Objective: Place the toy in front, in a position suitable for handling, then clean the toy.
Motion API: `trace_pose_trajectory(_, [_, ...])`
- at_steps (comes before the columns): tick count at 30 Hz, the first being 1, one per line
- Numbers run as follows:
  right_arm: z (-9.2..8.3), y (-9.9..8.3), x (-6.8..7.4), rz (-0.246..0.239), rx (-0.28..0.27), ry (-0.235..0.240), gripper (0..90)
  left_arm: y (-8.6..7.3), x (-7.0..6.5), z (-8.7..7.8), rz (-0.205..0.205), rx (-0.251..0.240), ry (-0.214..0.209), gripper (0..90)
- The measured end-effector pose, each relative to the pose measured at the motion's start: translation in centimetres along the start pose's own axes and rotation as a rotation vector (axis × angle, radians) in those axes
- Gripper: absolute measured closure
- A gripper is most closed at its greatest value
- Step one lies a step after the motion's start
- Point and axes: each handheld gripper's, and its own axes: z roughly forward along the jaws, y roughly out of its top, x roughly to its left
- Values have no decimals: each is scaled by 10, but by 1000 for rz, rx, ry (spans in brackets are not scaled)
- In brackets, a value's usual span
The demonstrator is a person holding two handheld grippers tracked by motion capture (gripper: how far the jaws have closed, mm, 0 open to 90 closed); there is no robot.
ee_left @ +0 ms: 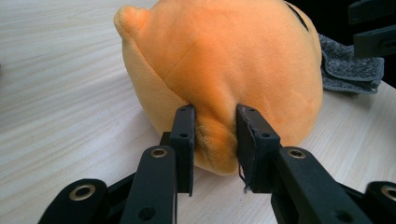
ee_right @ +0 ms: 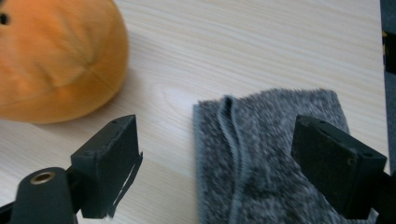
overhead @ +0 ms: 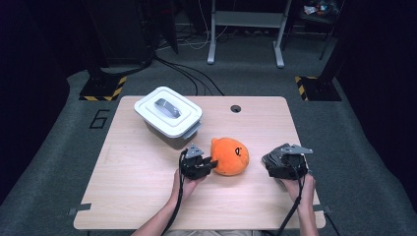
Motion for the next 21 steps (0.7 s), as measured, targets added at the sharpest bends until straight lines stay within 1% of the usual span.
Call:
trace_pose_trajectory(3, [4,-4,-12,23,33,-50,140,0,0,0,6,3,-1,693])
trace_pose_trajectory(4, [5,-5,-15,31,39,-59,140,0,-1,0,-6,0,-2,693])
trace_pose_trajectory(5, [6,-6,-19,41,45,-64,137,0,-1,1,-10,0,-3,693])
trace_pose_trajectory(7, [9,-8,-24,53,57,-75,135,0,-1,1,-7,1,-3,694])
trace_pose_trajectory(12, [21,-12,-37,96,92,-82,116,1,-1,0,-2,8,-4,694])
trace_pose_trajectory(14, [24,-12,-40,103,98,-88,108,1,-1,0,5,11,-3,694])
trace_pose_trajectory(15, [26,-12,-40,106,101,-83,105,1,-1,1,7,10,-3,694])
trace_pose_trajectory(16, [28,-12,-41,101,105,-87,102,2,-1,1,11,11,-2,694])
trace_pose_trajectory(20, [39,-12,-44,102,147,-91,87,2,-3,1,11,5,4,696])
trace_pose_trajectory(21, [41,-12,-45,103,150,-90,87,2,-3,1,11,5,4,696])
